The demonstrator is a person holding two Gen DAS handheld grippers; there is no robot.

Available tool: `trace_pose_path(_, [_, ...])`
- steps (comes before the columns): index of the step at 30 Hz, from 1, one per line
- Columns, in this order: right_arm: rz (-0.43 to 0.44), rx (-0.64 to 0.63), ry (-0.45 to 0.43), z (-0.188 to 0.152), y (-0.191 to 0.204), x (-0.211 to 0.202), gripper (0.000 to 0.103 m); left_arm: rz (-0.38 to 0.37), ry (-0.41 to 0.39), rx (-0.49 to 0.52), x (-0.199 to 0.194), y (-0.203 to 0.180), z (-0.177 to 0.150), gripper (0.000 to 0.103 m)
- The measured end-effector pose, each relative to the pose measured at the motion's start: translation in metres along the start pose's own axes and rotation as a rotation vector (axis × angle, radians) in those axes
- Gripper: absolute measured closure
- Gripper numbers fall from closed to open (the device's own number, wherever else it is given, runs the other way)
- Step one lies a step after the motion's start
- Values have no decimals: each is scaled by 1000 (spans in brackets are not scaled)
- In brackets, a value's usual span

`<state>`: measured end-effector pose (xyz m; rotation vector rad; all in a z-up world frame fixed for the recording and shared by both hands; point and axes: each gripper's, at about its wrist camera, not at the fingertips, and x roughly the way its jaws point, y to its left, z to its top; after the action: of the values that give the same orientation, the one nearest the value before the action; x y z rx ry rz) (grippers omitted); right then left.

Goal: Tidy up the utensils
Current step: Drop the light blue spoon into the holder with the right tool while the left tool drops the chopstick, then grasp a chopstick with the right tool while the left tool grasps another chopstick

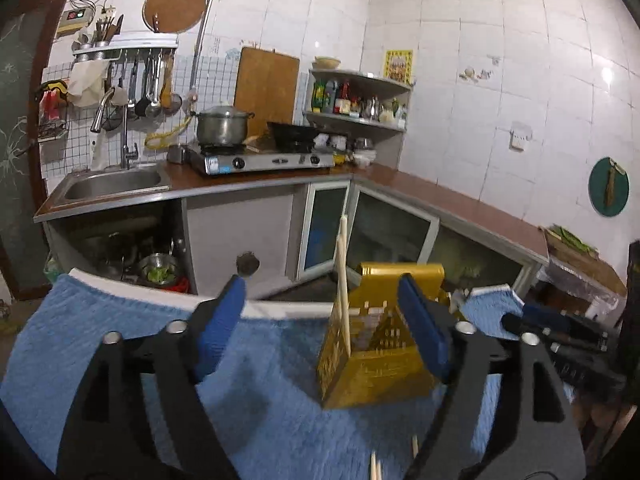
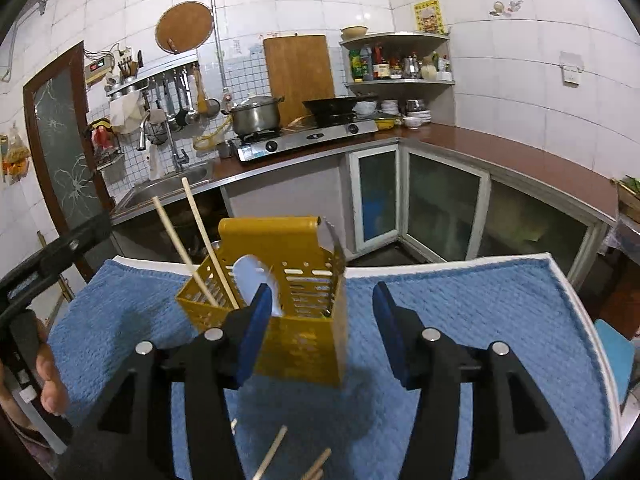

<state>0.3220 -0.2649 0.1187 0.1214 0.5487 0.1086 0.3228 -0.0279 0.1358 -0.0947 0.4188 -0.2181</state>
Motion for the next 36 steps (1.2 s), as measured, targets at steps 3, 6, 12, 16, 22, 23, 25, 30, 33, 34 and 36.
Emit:
trace_pose_path(3, [-27, 14, 35, -10, -1, -17, 44, 32, 14, 7, -23, 7, -10, 6])
trace_pose_path(6, [-47, 21, 69, -28, -2, -25, 40, 45, 58, 15, -31, 10, -28, 5])
trace_pose_path(12, [-89, 34, 161, -77, -6, -21, 40, 71, 176, 22, -26, 13, -74, 5])
trace_pose_path(16, [-107, 47, 207, -103, -14, -20, 40, 81, 256, 19, -16, 17, -104, 5])
trace_pose_path(22, [-133, 82, 266, -129, -23, -10, 40, 48, 355, -13, -4, 20, -134, 5])
trace_pose_path(23, [-133, 89, 276, -133, -24, -7, 40, 42, 368, -16, -2, 19, -139, 5])
trace_pose_path(25, [-133, 99, 290, -140, -25, -1, 40, 27, 397, -15, 2, 15, -146, 5])
trace_pose_path(30, [-121, 117, 329, -153, -22, 13, 47, 21, 425, -4, 12, 3, -162, 13])
trace_pose_path(33, [-109, 118, 348, -156, -16, 18, 55, 25, 442, 22, 18, -1, -168, 19])
trace_pose_path(34, [-105, 120, 351, -157, -15, 18, 57, 37, 436, 29, 17, -2, -168, 19])
trace_pose_path(36, [-99, 123, 362, -157, -11, 22, 61, 59, 424, 42, 17, 0, -167, 19])
